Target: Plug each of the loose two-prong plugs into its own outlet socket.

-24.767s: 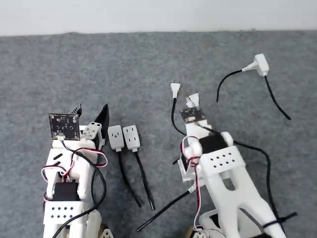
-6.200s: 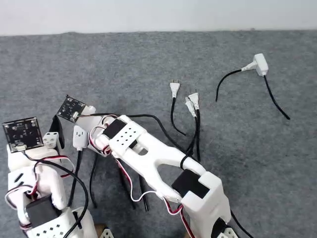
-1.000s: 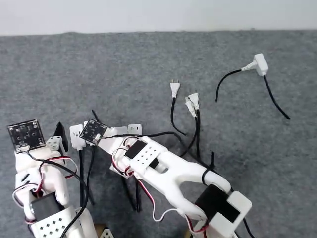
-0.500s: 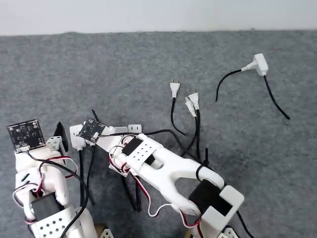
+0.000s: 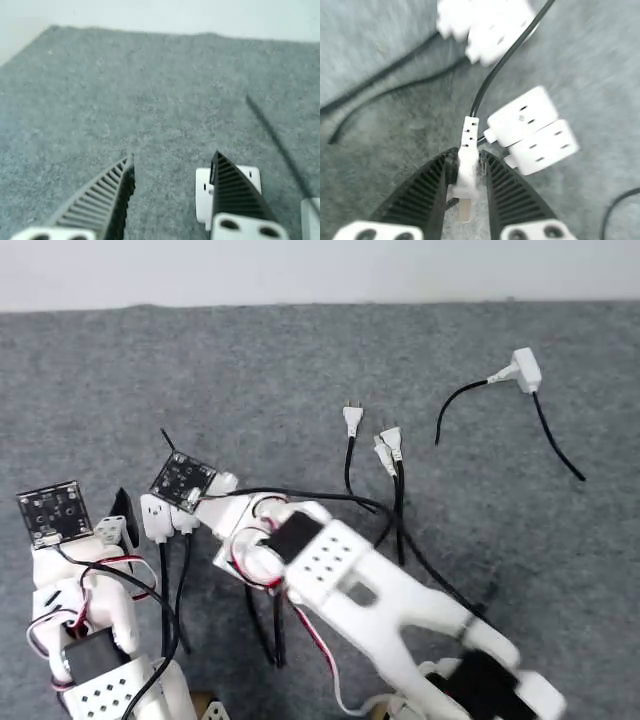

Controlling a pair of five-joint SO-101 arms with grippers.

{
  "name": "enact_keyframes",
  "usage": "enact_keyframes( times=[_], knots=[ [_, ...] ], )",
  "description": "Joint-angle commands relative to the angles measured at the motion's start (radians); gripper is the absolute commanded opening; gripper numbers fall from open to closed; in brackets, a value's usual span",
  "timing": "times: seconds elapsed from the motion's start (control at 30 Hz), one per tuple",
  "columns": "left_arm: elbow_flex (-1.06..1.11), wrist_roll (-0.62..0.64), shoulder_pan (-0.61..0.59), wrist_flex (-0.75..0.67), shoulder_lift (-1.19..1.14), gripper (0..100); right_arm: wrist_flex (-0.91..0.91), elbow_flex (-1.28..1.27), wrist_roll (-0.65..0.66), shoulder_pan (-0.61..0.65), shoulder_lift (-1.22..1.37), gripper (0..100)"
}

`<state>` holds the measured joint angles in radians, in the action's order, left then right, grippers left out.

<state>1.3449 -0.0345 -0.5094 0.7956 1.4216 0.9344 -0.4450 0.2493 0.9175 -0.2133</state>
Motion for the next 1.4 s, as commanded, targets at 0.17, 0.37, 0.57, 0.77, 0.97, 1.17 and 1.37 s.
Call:
enact_keyframes(
  times=[0.17,0.37,0.57,0.77,0.97,1.17,1.37],
  knots=[
    [-0.016,0.052,0.118,-0.032,0.012,24,0.024,0.097,-0.009,-0.111,-0.263,0.8],
    [-0.096,0.101,0.272,0.068,0.126,24,0.012,0.212,-0.048,-0.116,-0.272,0.8],
    [-0.113,0.075,0.488,0.176,0.427,24,0.012,0.327,-0.064,-0.114,-0.274,0.8],
    [-0.165,0.058,0.598,0.17,0.379,24,0.07,0.419,-0.064,-0.111,-0.274,0.8],
    [-0.114,0.057,0.624,0.149,0.402,24,0.174,0.471,-0.072,-0.071,-0.3,0.8],
    [-0.079,0.057,0.624,0.114,0.402,24,0.202,0.411,-0.064,0.039,-0.361,0.8],
    [-0.077,0.058,0.624,0.123,0.402,24,0.174,0.367,-0.064,0.042,-0.377,0.8]
  ],
)
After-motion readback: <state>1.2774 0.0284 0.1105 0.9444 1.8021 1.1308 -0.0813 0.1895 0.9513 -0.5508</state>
